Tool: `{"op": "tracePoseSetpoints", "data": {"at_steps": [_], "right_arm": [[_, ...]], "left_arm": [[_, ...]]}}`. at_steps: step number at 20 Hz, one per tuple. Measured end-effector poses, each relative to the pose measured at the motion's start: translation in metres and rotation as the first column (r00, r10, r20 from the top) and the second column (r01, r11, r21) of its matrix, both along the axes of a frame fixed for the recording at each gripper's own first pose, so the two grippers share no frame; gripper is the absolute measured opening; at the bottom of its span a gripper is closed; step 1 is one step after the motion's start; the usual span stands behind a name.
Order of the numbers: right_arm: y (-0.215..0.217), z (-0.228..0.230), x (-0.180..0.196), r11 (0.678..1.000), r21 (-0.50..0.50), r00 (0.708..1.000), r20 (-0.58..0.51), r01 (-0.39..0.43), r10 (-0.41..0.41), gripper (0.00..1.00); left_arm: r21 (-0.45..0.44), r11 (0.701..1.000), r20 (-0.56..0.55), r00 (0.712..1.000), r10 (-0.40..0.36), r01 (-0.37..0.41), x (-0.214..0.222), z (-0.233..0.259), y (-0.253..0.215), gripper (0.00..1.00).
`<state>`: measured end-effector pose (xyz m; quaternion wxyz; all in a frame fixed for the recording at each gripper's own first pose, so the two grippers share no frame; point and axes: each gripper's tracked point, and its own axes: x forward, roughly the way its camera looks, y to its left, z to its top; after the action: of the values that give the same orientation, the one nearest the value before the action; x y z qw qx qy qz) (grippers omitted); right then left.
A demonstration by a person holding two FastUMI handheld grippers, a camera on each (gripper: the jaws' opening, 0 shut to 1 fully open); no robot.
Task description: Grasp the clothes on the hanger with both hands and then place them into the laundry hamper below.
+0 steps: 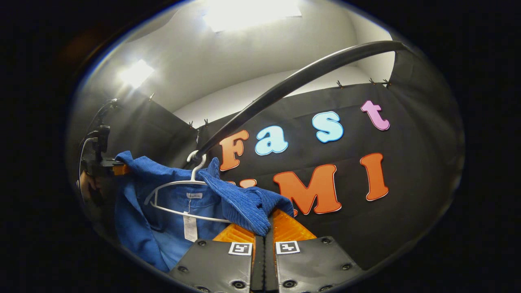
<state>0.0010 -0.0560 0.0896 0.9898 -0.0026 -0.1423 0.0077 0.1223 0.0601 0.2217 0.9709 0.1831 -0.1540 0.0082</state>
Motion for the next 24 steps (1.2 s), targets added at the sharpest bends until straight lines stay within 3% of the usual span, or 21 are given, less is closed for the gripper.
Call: {"op": "tracePoseSetpoints", "data": {"at_steps": [3,7,10,18,24], "right_arm": [[-0.001,-0.001,-0.004,1.000,0.006,1.000,-0.010,0.003,-0.003,0.08],[-0.009,-0.004,-0.001,1.000,0.013,1.000,-0.021,0.010,-0.010,0.08],[-0.010,-0.007,0.000,1.000,0.015,0.999,-0.032,0.022,-0.021,0.08],[-0.005,-0.015,0.007,1.000,-0.012,0.998,-0.057,0.024,-0.025,0.08],[0.000,-0.019,0.009,0.998,-0.048,0.997,-0.070,0.033,-0.037,0.08]], "left_arm": [[-0.050,0.996,-0.046,0.996,-0.073,0.071,0.017,-0.001,0.006,0.07],[-0.091,0.992,-0.106,0.990,-0.093,0.083,0.042,-0.024,0.039,0.07],[-0.156,0.976,-0.123,0.977,-0.173,0.153,0.055,-0.044,0.043,0.07],[-0.345,0.927,-0.238,0.941,-0.239,0.149,0.105,-0.131,0.060,0.06],[-0.426,0.895,-0.225,0.944,-0.243,0.129,0.097,-0.161,0.065,0.04]]}}
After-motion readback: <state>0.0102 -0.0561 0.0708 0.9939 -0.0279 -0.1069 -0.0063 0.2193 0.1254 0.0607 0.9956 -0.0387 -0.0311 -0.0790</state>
